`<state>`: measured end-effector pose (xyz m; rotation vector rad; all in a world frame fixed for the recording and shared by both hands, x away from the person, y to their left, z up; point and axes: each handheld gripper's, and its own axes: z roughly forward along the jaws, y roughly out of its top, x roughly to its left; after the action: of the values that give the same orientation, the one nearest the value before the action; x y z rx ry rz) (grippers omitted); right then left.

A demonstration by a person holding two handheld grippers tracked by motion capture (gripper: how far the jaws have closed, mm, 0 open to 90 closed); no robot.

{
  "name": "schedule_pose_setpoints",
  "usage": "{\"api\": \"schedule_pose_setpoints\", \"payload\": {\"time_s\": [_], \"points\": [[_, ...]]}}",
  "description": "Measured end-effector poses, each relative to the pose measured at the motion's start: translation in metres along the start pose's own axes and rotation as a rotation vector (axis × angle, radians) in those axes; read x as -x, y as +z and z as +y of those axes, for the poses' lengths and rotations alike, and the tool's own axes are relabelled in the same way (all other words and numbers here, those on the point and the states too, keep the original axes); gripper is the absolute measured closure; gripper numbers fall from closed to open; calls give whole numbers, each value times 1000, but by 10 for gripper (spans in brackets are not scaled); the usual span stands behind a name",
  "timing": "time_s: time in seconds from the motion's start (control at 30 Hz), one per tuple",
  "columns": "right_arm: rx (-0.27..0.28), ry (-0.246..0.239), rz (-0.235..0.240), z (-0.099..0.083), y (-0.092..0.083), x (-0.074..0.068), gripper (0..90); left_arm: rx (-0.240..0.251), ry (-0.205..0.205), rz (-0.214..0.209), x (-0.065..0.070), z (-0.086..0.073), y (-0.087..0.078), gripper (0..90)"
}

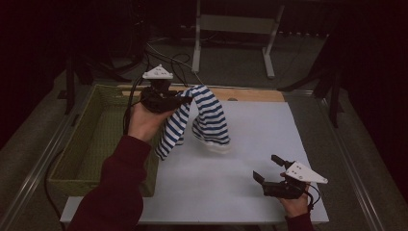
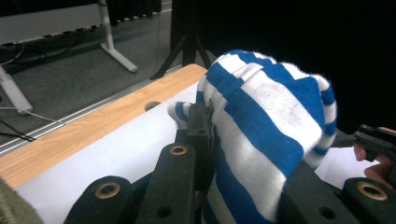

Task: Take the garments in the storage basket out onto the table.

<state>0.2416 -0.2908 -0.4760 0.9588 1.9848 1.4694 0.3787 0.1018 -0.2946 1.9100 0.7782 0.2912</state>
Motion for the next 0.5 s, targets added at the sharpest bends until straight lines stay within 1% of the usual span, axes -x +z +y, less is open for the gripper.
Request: {"api": "schedule_pose_setpoints", "payload": {"time_s": [0.2,0.33,0.5], "points": [[1,0,-1,0,0,0,76,-8,6,-13,7,1,13,811],[3,-1,-3,0,-1,1,76,-15,2,-21,9,-1,20,811],[3,0,-2,0,-1,1,76,-17,8,-37,15,-3,27,811]]}}
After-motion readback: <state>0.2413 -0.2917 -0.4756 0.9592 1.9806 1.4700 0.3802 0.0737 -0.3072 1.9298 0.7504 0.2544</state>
